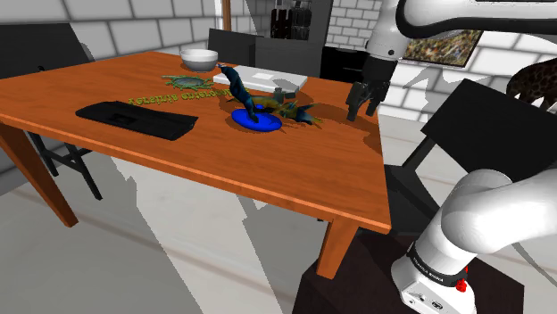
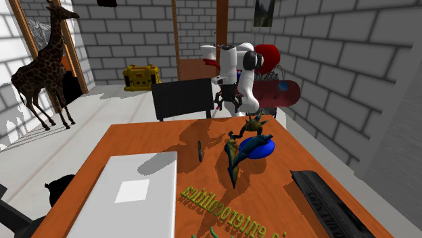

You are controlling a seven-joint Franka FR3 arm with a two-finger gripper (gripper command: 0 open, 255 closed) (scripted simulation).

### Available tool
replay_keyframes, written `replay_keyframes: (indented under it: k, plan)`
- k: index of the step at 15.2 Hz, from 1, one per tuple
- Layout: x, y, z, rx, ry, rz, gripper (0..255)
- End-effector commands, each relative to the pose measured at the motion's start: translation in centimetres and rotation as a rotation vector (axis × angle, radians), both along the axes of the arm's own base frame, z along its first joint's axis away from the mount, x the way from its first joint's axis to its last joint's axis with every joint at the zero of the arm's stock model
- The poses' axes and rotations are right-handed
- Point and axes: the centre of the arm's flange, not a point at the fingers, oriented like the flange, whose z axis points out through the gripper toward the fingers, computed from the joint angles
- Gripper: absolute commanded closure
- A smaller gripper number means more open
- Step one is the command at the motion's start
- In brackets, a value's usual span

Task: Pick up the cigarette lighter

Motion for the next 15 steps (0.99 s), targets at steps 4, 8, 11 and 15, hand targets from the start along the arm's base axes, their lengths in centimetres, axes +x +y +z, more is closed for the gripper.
replay_keyframes:
  k: [4, 8, 11, 15]
  plan:
    - [3.4, -1.4, -0.4, -0.006, -0.019, 0.068, 0]
    - [8.1, -2.9, -0.9, -0.014, -0.045, 0.158, 0]
    - [11.7, -3.7, -1.2, -0.019, -0.065, 0.226, 0]
    - [16.6, -4.4, -1.5, -0.027, -0.09, 0.317, 0]
